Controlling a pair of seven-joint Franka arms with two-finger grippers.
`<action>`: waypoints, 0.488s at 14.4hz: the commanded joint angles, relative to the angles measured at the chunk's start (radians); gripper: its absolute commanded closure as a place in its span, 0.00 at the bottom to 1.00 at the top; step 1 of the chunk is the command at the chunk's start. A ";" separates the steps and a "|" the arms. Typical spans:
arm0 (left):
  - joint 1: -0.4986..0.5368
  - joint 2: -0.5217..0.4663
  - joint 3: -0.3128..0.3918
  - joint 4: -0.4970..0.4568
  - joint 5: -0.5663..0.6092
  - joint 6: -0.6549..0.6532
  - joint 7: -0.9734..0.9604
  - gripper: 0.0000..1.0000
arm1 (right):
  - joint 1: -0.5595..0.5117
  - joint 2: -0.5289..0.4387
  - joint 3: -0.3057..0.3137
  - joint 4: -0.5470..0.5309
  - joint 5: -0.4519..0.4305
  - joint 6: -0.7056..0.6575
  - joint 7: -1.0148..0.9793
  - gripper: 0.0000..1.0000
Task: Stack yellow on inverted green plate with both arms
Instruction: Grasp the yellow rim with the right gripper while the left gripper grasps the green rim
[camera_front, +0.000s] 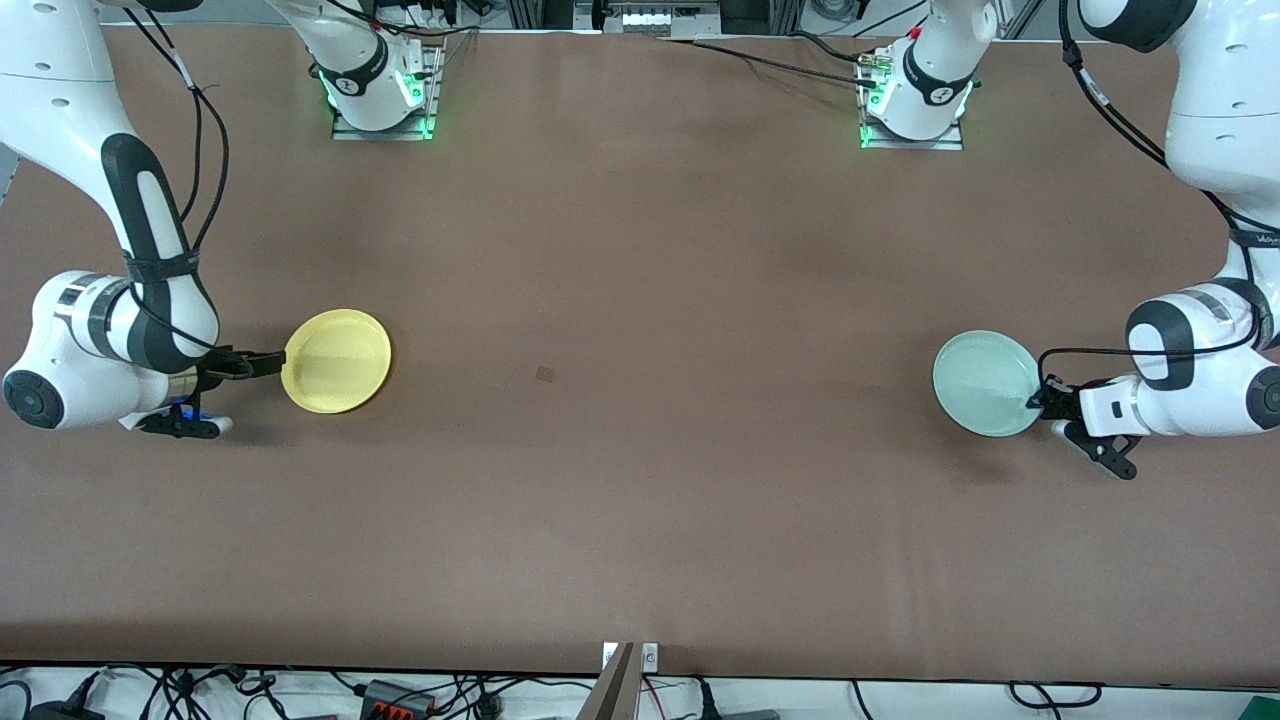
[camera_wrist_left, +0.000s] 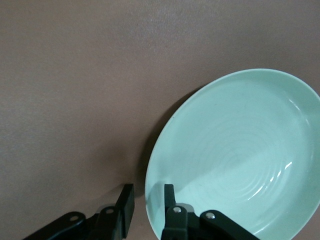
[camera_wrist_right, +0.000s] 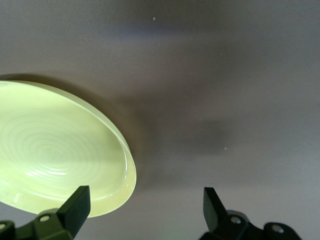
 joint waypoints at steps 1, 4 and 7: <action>0.011 -0.006 -0.008 -0.028 -0.028 0.031 0.045 0.95 | -0.005 0.022 0.010 0.008 0.017 -0.002 -0.012 0.00; 0.009 -0.012 -0.008 -0.019 -0.028 0.031 0.055 1.00 | -0.004 0.042 0.010 0.011 0.042 0.011 -0.014 0.01; 0.001 -0.075 -0.011 -0.010 -0.028 0.017 0.038 0.99 | -0.004 0.064 0.010 0.012 0.073 0.045 -0.015 0.11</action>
